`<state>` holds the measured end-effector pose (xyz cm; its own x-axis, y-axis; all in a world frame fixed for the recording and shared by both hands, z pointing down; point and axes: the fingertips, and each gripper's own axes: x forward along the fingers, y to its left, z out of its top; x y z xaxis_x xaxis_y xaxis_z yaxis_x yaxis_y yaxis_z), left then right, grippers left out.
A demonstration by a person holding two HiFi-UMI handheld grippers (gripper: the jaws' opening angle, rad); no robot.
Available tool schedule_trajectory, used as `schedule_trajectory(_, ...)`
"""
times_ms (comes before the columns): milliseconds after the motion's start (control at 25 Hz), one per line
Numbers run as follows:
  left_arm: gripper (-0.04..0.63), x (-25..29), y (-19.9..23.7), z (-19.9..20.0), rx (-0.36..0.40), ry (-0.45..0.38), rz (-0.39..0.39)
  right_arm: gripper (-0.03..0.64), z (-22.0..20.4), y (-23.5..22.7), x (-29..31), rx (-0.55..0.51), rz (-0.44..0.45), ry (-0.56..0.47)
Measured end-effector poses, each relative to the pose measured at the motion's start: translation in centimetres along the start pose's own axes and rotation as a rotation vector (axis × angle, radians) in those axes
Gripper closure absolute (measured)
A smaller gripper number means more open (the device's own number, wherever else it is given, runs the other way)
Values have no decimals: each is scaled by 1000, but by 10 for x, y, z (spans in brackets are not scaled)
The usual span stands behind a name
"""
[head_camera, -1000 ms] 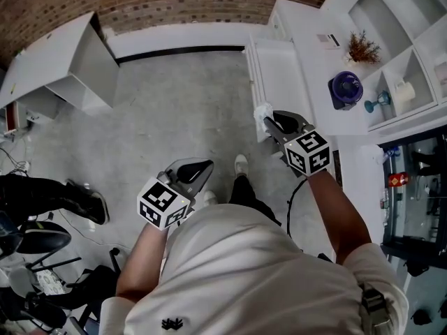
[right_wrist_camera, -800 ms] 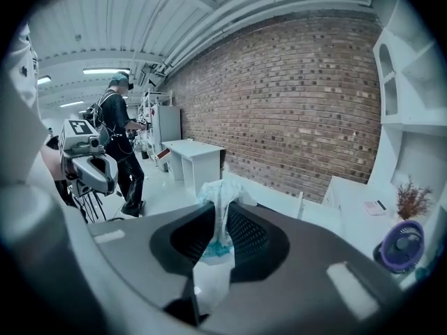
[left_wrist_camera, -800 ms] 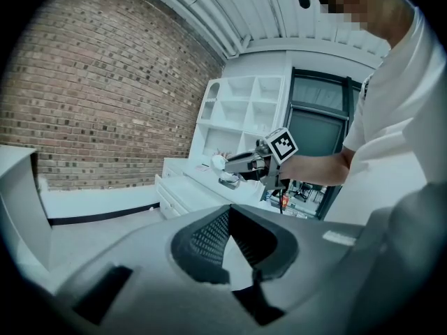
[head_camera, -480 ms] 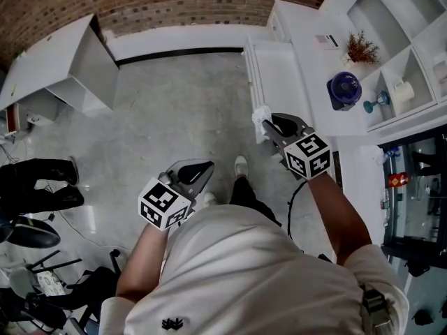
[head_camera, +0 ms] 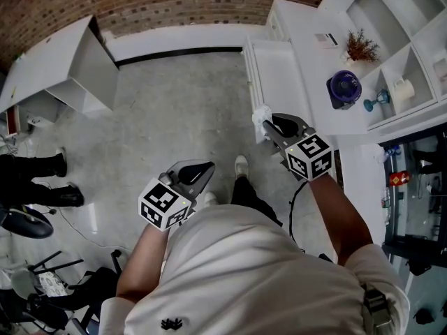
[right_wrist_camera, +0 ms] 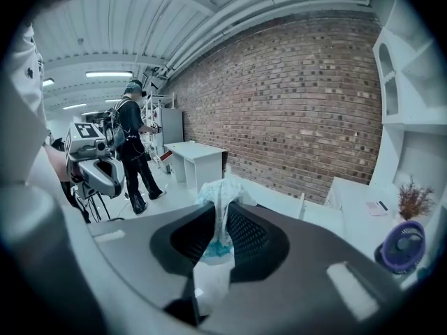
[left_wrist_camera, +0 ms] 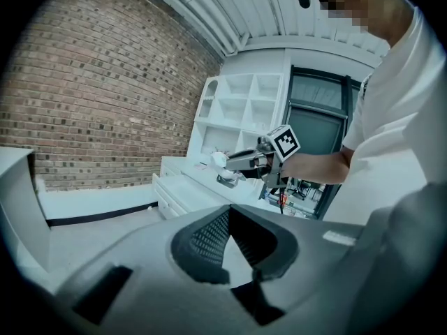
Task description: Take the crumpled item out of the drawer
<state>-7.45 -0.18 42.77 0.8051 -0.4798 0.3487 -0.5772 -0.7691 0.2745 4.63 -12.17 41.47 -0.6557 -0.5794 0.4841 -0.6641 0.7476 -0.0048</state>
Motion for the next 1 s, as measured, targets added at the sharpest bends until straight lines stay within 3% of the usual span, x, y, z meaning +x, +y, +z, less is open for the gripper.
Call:
schedule_trajectory(600,589,5,7,-2,-14,12,12,546,1,-3,4,1,22,-6)
schedule_trajectory(1000,589,33,34,13,-31,14,14,548,2,-31,29,15,50,0)
